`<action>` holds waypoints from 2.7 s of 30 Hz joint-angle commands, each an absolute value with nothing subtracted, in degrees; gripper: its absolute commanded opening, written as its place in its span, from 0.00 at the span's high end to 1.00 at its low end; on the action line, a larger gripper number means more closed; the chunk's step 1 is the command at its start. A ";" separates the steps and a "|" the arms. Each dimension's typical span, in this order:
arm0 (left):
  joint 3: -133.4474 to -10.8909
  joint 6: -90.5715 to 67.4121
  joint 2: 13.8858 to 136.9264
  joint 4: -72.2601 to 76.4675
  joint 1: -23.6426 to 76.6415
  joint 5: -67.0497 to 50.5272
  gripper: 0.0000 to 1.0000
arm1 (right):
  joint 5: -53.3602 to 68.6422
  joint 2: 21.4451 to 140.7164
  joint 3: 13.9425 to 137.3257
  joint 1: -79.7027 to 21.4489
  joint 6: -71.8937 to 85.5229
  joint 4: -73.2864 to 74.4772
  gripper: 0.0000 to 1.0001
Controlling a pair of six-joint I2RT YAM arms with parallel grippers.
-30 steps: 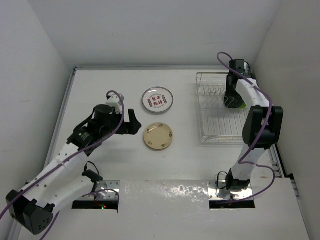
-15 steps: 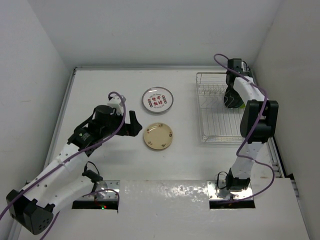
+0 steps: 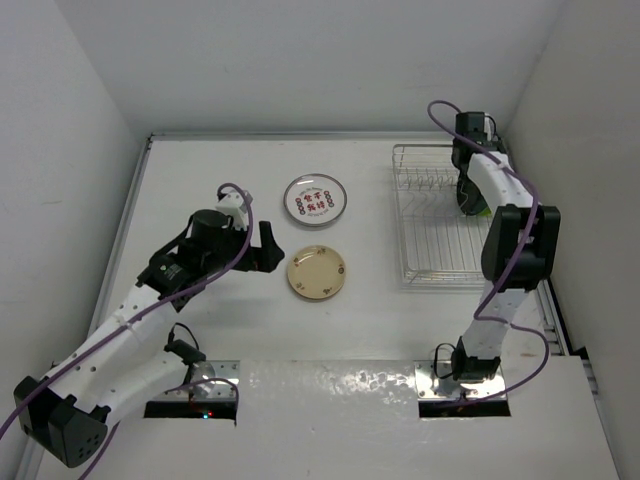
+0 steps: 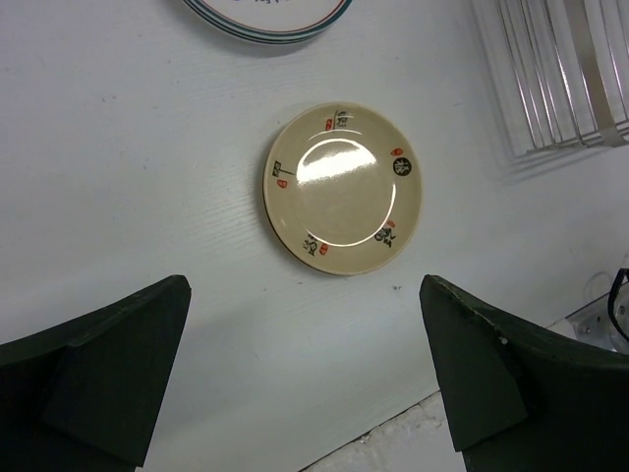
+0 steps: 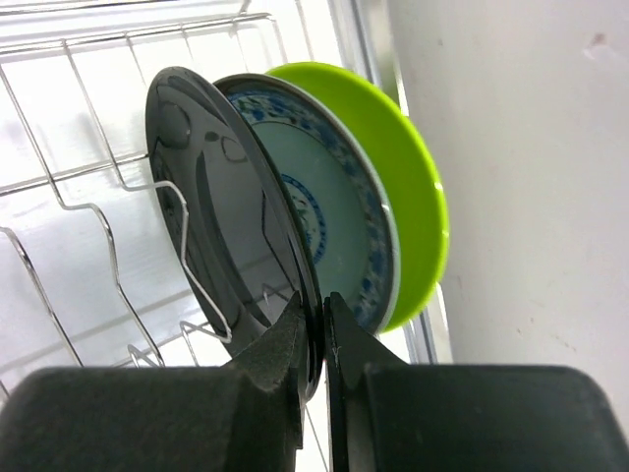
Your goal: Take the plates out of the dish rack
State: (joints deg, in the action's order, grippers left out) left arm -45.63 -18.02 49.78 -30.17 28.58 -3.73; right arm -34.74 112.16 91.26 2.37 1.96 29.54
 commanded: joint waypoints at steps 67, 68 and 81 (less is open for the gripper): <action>-33.92 -33.93 70.39 2.90 25.66 -14.76 0.58 | -5.70 59.68 46.58 -26.81 22.24 21.62 0.01; -34.10 -33.75 70.66 2.81 26.27 -14.85 0.49 | -6.23 59.68 46.84 -26.72 21.98 22.32 0.01; -46.65 -32.08 64.98 -20.99 37.70 8.69 0.00 | -20.66 69.25 61.25 -16.72 14.68 32.78 0.01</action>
